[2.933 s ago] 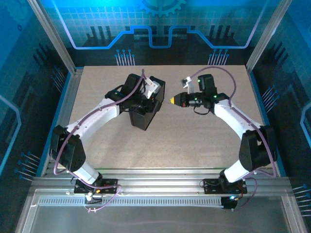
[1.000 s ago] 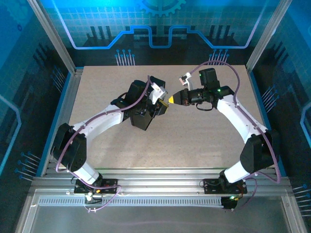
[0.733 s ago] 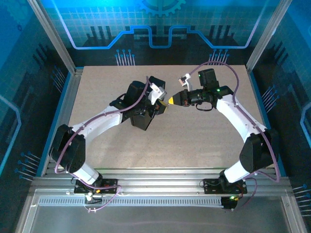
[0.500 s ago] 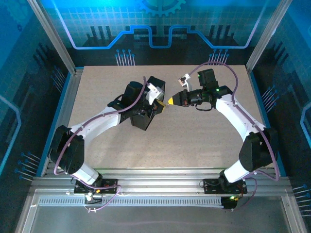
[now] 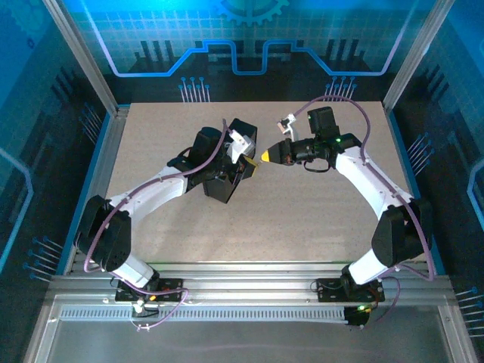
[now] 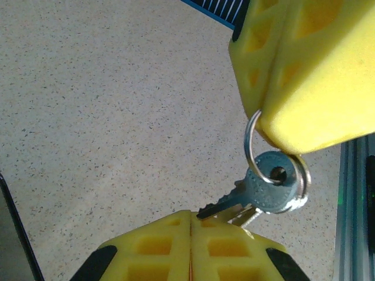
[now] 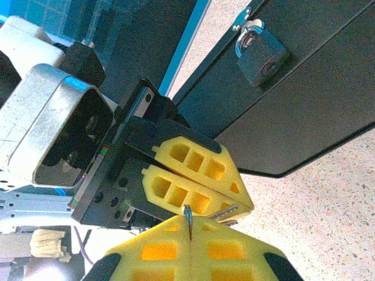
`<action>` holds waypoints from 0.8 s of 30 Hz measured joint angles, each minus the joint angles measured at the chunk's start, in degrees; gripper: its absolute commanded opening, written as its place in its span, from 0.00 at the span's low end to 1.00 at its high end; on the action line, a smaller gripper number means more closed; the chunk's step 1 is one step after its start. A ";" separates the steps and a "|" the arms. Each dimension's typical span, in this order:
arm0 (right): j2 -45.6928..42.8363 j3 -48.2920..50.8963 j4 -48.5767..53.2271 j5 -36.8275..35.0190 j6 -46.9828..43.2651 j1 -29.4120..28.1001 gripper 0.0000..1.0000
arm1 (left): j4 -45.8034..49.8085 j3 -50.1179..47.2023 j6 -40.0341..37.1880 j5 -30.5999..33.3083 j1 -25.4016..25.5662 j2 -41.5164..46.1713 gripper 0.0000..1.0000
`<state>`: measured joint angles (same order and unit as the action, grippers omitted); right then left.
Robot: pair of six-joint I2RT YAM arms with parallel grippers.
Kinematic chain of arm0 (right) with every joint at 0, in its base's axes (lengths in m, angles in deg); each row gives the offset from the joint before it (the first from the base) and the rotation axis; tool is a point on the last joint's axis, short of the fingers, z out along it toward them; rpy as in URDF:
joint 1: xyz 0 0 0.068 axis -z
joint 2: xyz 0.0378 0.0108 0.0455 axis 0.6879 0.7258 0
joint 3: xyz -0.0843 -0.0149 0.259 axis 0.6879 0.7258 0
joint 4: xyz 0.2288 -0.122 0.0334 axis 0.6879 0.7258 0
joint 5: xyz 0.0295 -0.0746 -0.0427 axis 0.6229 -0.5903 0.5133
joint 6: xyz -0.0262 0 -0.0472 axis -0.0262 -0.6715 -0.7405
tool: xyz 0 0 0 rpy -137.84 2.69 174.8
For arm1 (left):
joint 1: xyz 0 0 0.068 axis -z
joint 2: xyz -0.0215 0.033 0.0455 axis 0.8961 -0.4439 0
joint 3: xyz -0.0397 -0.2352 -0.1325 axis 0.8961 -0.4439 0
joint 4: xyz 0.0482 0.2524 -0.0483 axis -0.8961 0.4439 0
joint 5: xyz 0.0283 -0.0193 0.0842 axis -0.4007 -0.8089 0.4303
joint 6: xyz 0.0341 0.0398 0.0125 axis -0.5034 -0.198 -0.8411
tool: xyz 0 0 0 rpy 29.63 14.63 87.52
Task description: Unlock the padlock with the key
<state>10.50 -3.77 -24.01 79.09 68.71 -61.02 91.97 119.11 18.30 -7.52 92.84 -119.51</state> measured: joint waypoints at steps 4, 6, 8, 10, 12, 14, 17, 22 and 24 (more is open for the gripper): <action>0.42 0.00 -0.07 0.42 0.04 0.00 0.05 | -0.70 -0.57 0.42 0.00 0.00 0.00 0.08; 0.68 0.00 -0.13 0.83 0.02 0.00 0.05 | -0.92 -0.74 0.46 0.02 0.00 0.00 0.11; 1.03 0.00 -0.37 1.40 0.04 0.00 0.05 | -1.38 -1.01 0.52 0.04 0.00 0.00 0.14; 1.29 0.00 -0.39 1.40 0.02 -0.02 0.05 | -1.95 -1.42 0.59 0.02 0.00 0.02 0.16; 1.88 0.00 -0.33 1.36 0.00 0.00 0.05 | -2.86 -1.73 0.61 0.02 0.00 0.37 0.16; 2.62 0.00 -0.39 1.27 0.00 0.00 0.05 | -3.32 -1.81 0.59 0.02 0.00 1.01 0.15; 2.80 0.00 -0.48 1.22 0.00 0.04 0.05 | -3.91 -2.38 0.61 -0.02 0.00 1.51 0.16; 2.80 0.00 -0.48 1.25 0.02 0.04 0.05 | -5.18 -2.95 0.59 -0.02 0.00 1.77 0.18; 2.80 0.00 -0.48 1.27 0.02 0.04 0.05 | -5.31 -2.97 0.59 0.00 0.00 1.77 0.24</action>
<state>13.30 -3.77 -24.49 80.36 68.74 -60.98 86.66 116.13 18.89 -7.52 92.84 -117.74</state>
